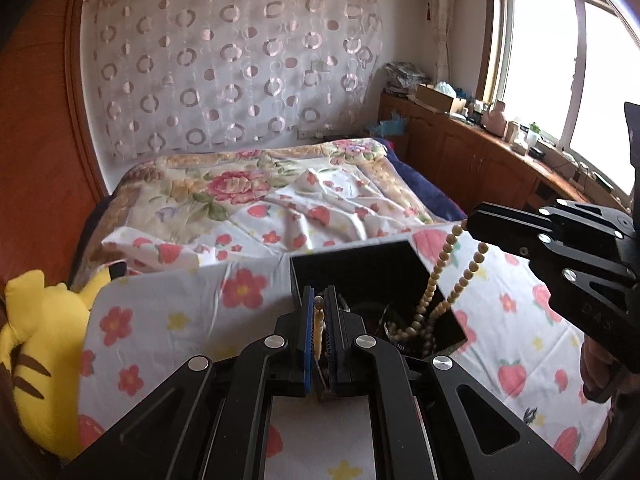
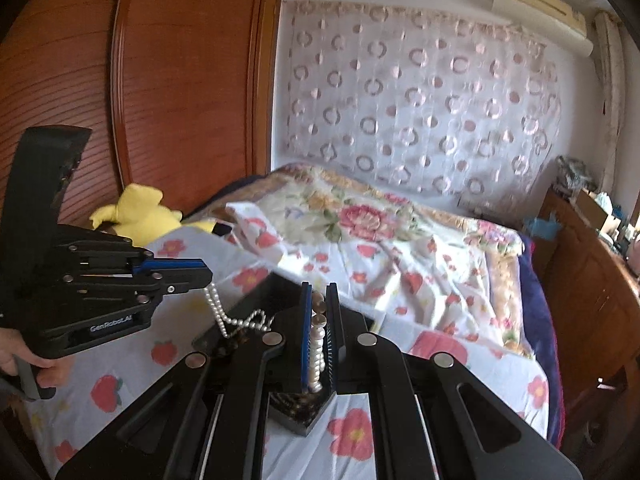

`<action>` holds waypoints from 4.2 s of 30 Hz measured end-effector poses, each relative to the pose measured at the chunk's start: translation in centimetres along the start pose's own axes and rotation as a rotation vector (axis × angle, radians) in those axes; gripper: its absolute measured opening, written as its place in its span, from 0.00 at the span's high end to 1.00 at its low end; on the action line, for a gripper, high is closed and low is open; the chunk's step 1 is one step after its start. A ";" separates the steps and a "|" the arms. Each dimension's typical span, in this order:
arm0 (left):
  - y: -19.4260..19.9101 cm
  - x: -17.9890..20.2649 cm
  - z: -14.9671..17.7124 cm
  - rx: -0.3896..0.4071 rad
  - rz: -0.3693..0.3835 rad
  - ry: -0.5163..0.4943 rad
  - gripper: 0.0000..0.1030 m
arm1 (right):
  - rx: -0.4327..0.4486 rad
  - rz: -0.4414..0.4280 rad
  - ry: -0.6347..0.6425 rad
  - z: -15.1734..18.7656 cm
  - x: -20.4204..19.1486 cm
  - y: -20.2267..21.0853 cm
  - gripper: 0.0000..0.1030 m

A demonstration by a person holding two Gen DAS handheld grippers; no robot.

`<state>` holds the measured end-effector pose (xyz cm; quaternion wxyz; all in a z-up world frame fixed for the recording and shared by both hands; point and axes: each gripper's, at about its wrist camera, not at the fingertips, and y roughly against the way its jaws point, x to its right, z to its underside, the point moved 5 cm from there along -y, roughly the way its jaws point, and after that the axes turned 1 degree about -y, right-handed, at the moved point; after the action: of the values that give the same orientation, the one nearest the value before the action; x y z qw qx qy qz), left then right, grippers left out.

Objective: Organize jewelry
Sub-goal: 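Lower both pearl strands into the black box and open both tools, then move both tools back to the remaining small pieces on the bed, then grasp the green pendant chain with the right tool while the left grasps the gold ring, then carry the ring and pendant chain into the black box and release both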

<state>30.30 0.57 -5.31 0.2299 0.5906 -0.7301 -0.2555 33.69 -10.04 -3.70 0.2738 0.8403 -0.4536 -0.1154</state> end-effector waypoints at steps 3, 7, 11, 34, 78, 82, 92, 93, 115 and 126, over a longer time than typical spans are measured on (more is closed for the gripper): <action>0.1 0.1 0.6 -0.001 0.008 0.001 0.94 | -0.019 -0.010 0.007 0.7 -0.7 -0.4 0.92; 0.8 0.0 1.9 0.021 0.023 0.022 0.72 | -0.024 -0.032 0.001 0.8 -1.0 -0.1 0.91; 1.3 -0.1 3.9 0.028 0.016 0.031 0.61 | -0.023 -0.034 0.005 1.3 -1.2 0.8 0.84; 5.3 1.4 12.6 0.014 0.006 0.002 0.14 | -0.250 -0.125 0.046 16.0 -1.9 6.2 0.62; 3.8 3.5 15.0 -0.095 0.040 -0.022 0.14 | -0.203 -0.154 0.066 17.4 -2.3 10.3 0.87; 3.4 3.8 15.2 -0.122 0.068 -0.023 0.14 | -0.162 -0.150 0.059 15.7 -2.2 11.1 0.87; 2.6 5.4 15.1 -0.149 0.098 -0.079 0.44 | -0.117 -0.134 0.056 13.6 -2.2 11.6 0.87; 2.4 5.5 15.1 -0.156 0.103 -0.083 0.48 | -0.114 -0.132 0.059 13.4 -2.2 11.6 0.87; 2.3 4.7 6.6 -0.031 0.084 -0.081 0.86 | -0.017 -0.092 0.028 5.6 -1.0 7.7 0.87; -0.9 3.2 2.6 -0.015 0.026 -0.072 0.86 | -0.030 -0.100 0.016 1.4 -0.7 3.2 0.87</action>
<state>28.70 -2.43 -7.81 0.2112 0.5699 -0.7436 -0.2788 30.44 -11.35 -3.14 0.2840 0.8584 -0.4071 -0.1292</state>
